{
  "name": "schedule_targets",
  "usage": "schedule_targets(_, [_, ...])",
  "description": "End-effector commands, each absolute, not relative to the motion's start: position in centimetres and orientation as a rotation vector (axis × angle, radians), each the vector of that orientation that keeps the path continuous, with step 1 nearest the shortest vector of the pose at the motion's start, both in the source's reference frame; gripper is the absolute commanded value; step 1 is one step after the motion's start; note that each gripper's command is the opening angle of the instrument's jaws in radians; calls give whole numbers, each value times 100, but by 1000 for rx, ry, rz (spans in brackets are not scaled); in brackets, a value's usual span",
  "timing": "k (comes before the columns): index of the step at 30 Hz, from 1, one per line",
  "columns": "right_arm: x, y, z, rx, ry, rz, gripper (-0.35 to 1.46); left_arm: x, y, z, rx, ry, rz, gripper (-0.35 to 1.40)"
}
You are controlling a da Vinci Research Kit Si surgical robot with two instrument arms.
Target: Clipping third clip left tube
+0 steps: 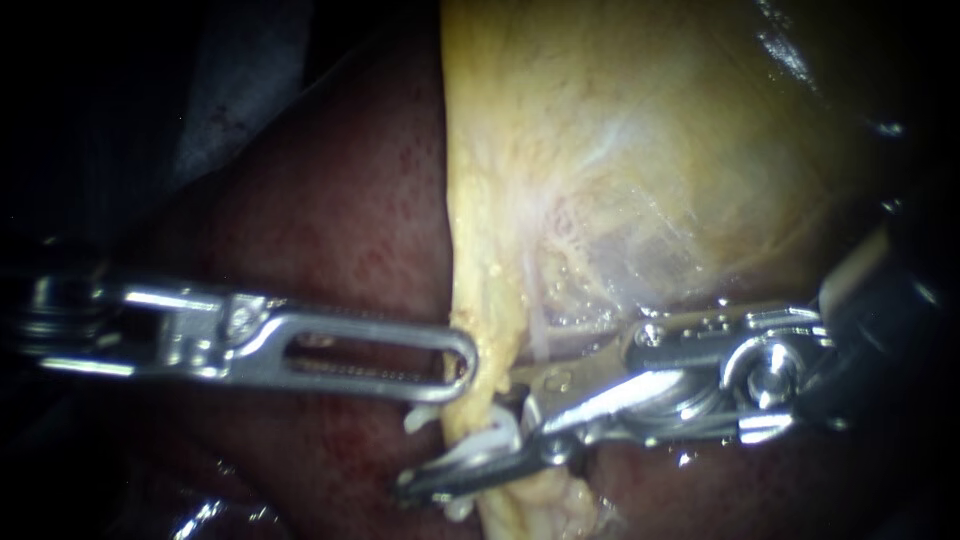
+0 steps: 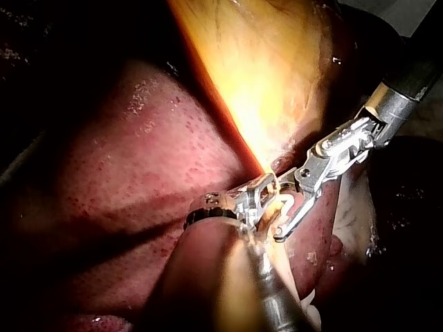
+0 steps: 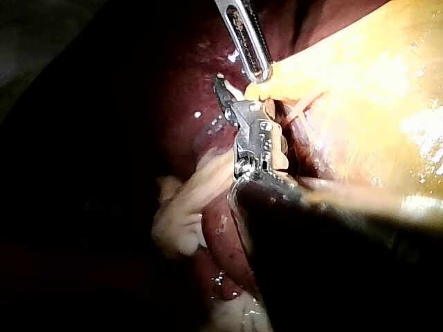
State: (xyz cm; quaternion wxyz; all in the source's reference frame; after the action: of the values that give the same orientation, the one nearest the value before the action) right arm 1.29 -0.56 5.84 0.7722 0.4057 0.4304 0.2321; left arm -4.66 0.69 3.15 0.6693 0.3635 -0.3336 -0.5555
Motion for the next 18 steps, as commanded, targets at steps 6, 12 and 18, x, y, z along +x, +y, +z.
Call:
schedule_targets(6, [130, -57, 584, 879, 933, 503, 35, -466, 69, 314, 819, -752, -1253, -35])
schedule_targets(12, [129, -53, 586, 910, 913, 564, -24, -467, 69, 314, 819, -752, -1253, -35])
schedule_targets(18, [123, -47, 589, 909, 913, 565, -35, -467, 69, 314, 819, -752, -1253, -35])
